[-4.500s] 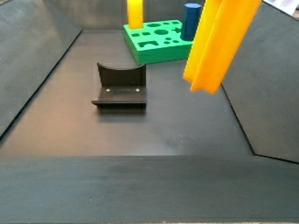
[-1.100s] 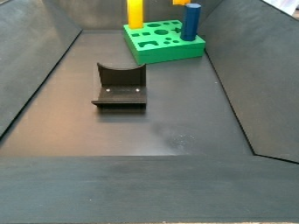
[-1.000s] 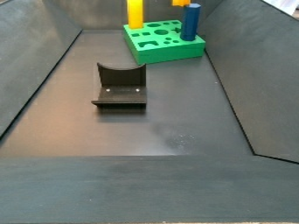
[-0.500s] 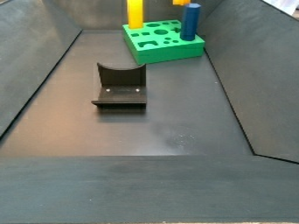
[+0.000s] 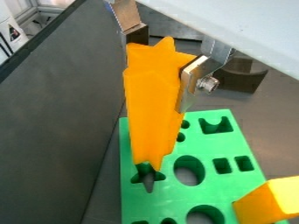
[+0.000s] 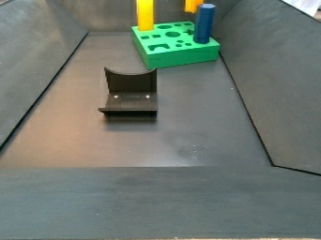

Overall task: Pick up the star object. Move up. Move to above the board. Insert the star object.
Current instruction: Insert the star object.

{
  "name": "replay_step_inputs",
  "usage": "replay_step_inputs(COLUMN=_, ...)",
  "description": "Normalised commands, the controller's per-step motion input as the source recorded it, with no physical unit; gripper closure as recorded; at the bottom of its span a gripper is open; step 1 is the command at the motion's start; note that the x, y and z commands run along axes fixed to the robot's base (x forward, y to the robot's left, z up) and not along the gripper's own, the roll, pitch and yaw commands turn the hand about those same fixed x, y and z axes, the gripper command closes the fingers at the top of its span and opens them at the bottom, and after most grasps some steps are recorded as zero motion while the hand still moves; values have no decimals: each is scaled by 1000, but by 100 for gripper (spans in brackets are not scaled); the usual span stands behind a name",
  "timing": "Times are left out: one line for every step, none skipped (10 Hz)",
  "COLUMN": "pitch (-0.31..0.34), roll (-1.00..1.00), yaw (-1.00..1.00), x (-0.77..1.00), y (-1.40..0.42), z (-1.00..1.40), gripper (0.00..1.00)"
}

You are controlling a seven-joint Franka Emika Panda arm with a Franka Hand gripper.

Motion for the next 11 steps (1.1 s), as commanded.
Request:
replay_step_inputs(pitch=-73, roll=10, yaw=-1000, x=-14, y=-106, z=-811, gripper=100)
replay_step_inputs(pitch=-31, roll=-24, yaw=-846, x=14, y=-46, z=-471, gripper=100)
replay_step_inputs(pitch=0, roll=0, yaw=-17, x=-89, y=9, z=0, gripper=100)
replay_step_inputs(pitch=23, roll=179, yaw=-271, x=9, y=34, z=-509, gripper=100)
replay_step_inputs(pitch=59, roll=271, yaw=-466, x=6, y=40, z=-577, gripper=100)
replay_step_inputs(pitch=47, roll=170, yaw=-529, x=114, y=0, z=-477, gripper=100)
replay_step_inputs(pitch=-1, roll=-13, yaw=0, x=0, y=-54, z=-31, gripper=100)
replay_step_inputs(pitch=-71, roll=0, yaw=-86, x=186, y=-157, z=-340, gripper=100)
replay_step_inputs(pitch=-64, roll=0, yaw=-51, x=197, y=-171, z=-337, gripper=100)
replay_step_inputs(pitch=-49, roll=0, yaw=-14, x=229, y=-183, z=-320, gripper=100)
replay_step_inputs(pitch=-17, roll=0, yaw=-14, x=257, y=-134, z=-334, gripper=100)
